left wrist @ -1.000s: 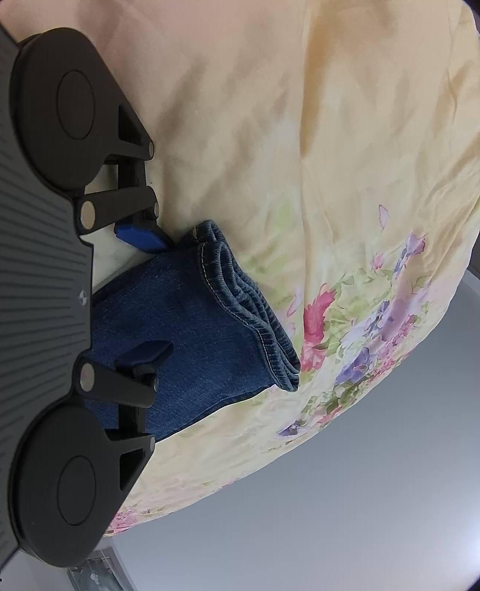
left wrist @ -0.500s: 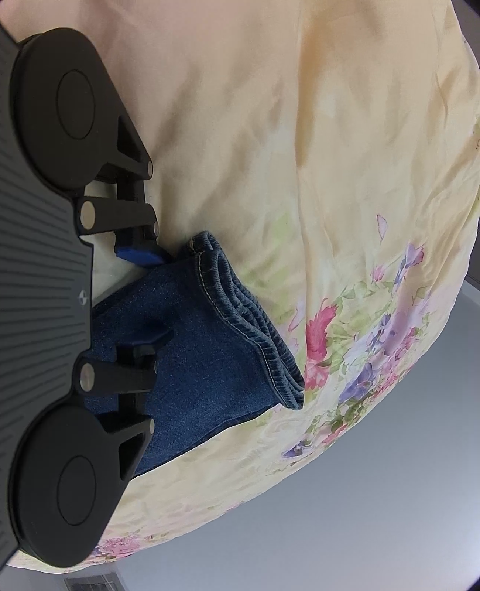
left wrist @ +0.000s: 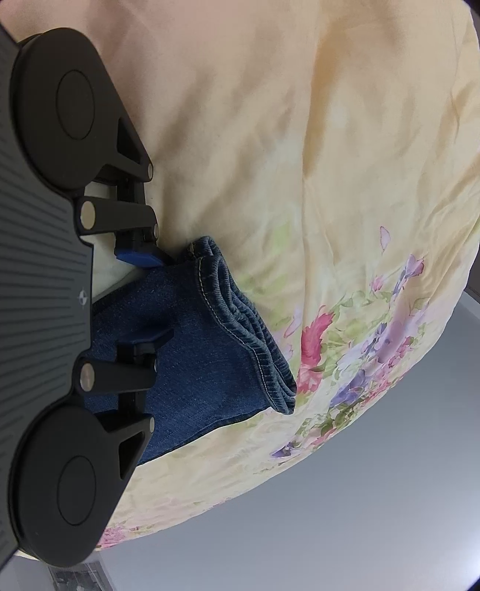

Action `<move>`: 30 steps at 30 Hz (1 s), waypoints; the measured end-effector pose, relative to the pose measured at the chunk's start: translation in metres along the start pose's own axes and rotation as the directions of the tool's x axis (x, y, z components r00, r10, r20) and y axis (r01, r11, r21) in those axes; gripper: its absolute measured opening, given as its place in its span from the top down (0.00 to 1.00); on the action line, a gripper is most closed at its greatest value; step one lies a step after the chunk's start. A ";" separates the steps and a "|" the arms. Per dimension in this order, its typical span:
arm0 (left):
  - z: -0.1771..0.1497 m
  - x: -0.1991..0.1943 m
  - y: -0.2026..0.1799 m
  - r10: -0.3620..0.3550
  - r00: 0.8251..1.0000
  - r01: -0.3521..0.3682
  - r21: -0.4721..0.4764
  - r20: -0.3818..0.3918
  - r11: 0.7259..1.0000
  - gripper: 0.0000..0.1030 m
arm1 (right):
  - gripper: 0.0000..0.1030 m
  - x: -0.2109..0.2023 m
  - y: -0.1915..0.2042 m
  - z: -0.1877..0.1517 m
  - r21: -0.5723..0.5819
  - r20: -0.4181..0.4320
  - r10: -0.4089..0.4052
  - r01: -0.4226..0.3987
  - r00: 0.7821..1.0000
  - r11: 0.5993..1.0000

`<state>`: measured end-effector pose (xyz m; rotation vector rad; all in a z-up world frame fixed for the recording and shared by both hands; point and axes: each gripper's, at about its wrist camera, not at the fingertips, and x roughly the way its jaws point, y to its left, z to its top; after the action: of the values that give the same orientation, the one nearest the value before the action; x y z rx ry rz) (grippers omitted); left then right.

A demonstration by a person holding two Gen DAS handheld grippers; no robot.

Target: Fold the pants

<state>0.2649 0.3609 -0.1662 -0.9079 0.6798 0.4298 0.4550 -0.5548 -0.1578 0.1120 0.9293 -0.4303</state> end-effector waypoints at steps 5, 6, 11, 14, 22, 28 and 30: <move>0.003 -0.002 0.016 -0.078 0.997 0.078 -0.079 -0.005 0.994 0.59 | 0.97 -0.048 0.011 -0.004 -0.013 0.064 0.079 -0.078 0.995 0.997; 0.004 -0.001 0.019 -0.092 0.996 0.091 -0.097 -0.005 0.991 0.59 | 0.96 -0.056 0.019 -0.007 -0.029 0.063 0.096 -0.094 0.993 0.995; 0.010 0.003 0.025 -0.132 0.991 0.129 -0.142 -0.013 0.981 0.59 | 0.95 -0.098 0.081 -0.038 -0.140 0.008 0.253 -0.249 0.967 0.958; 0.011 0.001 0.028 -0.145 0.989 0.141 -0.150 -0.016 0.979 0.63 | 0.95 -0.120 0.130 -0.062 -0.198 -0.049 0.361 -0.363 0.931 0.910; -0.001 -0.009 0.047 -0.196 0.980 0.189 -0.123 -0.044 0.974 0.71 | 0.90 -0.164 0.234 -0.122 -0.301 -0.181 0.536 -0.566 0.824 0.768; 0.000 0.015 0.050 -0.253 0.967 0.248 -0.189 -0.007 0.950 0.70 | 0.86 -0.183 0.273 -0.146 -0.268 -0.228 0.617 -0.658 0.753 0.704; 0.001 0.016 0.045 -0.242 0.970 0.238 -0.170 -0.002 0.956 0.70 | 0.85 -0.186 0.282 -0.149 -0.258 -0.232 0.628 -0.670 0.742 0.696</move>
<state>0.2492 0.3876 -0.2027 -1.1434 0.5505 0.2619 0.3610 -0.1991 -0.1242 0.1591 1.0061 0.4105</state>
